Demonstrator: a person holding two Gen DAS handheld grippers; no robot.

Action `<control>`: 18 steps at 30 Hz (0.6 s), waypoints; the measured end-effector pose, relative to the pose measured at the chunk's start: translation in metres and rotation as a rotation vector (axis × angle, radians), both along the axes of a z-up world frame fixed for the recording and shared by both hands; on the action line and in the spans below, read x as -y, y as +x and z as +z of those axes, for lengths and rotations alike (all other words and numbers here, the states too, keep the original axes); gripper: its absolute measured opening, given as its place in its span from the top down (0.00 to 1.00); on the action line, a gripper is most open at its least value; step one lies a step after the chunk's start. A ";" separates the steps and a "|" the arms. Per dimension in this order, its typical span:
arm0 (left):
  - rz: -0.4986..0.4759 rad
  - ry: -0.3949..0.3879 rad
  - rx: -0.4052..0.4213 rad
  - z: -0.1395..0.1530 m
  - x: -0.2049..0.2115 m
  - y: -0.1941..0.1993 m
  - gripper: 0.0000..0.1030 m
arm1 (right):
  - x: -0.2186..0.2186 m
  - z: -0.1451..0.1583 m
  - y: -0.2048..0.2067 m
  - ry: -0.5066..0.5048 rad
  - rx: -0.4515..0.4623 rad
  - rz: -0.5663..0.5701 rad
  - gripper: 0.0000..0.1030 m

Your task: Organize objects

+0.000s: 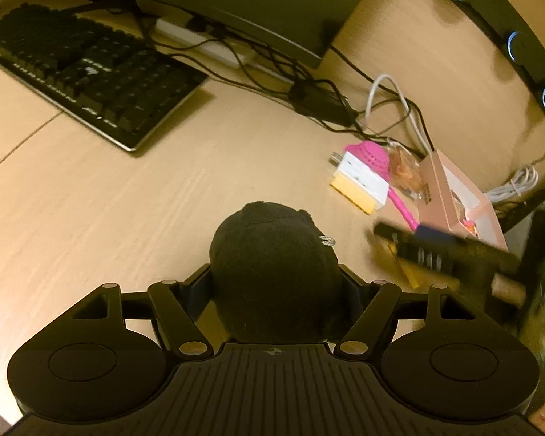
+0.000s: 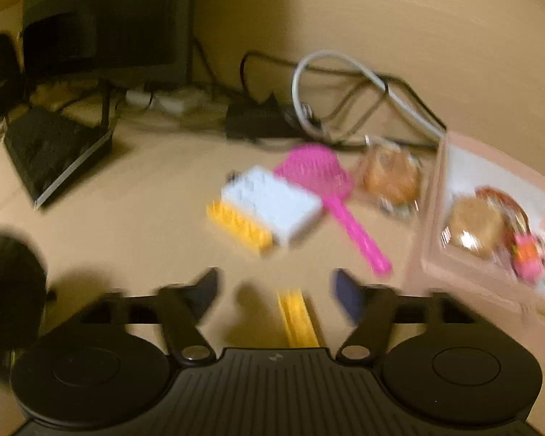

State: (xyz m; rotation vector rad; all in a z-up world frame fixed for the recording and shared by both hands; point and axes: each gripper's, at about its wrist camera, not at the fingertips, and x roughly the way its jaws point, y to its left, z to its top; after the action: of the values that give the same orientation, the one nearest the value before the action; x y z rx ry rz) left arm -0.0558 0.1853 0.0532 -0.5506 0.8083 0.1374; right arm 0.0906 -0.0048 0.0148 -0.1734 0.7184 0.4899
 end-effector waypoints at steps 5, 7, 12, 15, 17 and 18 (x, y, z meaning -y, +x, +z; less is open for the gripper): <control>0.024 -0.014 0.006 0.004 -0.005 -0.005 0.26 | -0.030 -0.002 0.045 0.061 -0.099 -0.136 0.00; 0.027 -0.017 0.006 0.004 -0.007 -0.005 0.26 | -0.045 -0.007 0.055 0.041 -0.104 -0.188 0.00; 0.022 -0.013 0.000 0.004 -0.011 -0.003 0.26 | -0.064 -0.020 0.068 -0.025 -0.120 -0.179 0.00; 0.007 -0.010 -0.007 0.002 -0.010 0.003 0.26 | -0.063 -0.019 0.064 -0.062 -0.094 -0.129 0.14; -0.011 -0.007 -0.009 0.002 -0.006 0.007 0.26 | -0.056 -0.012 0.055 -0.060 -0.056 -0.101 0.14; -0.022 -0.005 -0.010 0.002 -0.004 0.010 0.26 | -0.051 -0.005 0.046 -0.061 -0.027 -0.083 0.14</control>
State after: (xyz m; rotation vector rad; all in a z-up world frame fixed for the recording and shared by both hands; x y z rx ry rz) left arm -0.0462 0.1890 0.0550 -0.5459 0.8243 0.1183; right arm 0.1368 0.0462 0.0097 -0.1935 0.7640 0.3920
